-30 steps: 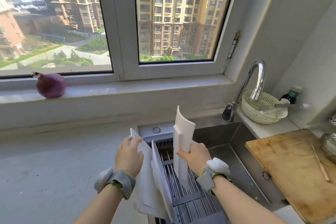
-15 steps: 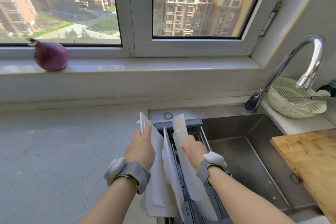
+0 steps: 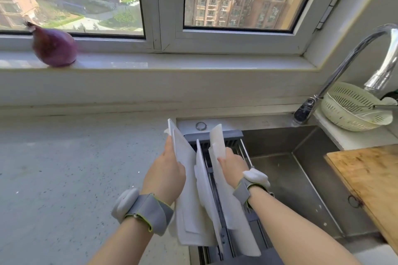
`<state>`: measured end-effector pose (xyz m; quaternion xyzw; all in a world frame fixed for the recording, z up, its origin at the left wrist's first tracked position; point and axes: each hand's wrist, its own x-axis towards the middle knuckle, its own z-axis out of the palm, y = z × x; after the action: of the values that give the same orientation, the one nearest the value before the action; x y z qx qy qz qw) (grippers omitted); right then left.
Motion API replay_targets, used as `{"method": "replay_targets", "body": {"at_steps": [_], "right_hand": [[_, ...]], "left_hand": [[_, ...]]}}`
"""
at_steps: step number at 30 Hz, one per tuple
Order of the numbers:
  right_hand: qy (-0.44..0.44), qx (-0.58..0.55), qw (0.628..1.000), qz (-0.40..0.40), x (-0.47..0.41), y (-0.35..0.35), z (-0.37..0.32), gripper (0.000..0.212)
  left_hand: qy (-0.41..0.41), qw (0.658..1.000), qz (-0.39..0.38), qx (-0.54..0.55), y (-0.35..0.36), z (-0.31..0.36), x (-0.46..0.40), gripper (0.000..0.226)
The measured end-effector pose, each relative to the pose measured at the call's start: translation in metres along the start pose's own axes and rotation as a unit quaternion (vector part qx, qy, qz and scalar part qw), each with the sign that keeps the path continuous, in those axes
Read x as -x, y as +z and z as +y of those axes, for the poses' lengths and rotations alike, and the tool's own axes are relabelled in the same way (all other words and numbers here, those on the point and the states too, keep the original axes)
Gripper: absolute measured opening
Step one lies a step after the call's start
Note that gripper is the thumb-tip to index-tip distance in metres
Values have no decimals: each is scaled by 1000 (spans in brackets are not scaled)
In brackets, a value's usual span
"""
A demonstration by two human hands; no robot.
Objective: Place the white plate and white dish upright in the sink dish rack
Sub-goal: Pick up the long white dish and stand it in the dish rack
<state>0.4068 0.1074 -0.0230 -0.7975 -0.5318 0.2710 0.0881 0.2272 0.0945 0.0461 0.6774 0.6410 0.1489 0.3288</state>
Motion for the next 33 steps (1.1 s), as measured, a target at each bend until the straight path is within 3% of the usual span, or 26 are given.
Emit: {"method": "replay_targets", "body": {"at_steps": [4, 23, 33], "right_hand": [[10, -14, 1000, 5, -4, -3, -1, 16], [-15, -33, 999, 40, -2, 7, 14, 25], [-123, -82, 977, 153, 3, -30, -23, 27]], "left_hand": [[-4, 1000, 1, 14, 0, 0, 2, 68], [0, 1000, 11, 27, 3, -7, -3, 65], [4, 999, 19, 31, 6, -8, -4, 65]]}}
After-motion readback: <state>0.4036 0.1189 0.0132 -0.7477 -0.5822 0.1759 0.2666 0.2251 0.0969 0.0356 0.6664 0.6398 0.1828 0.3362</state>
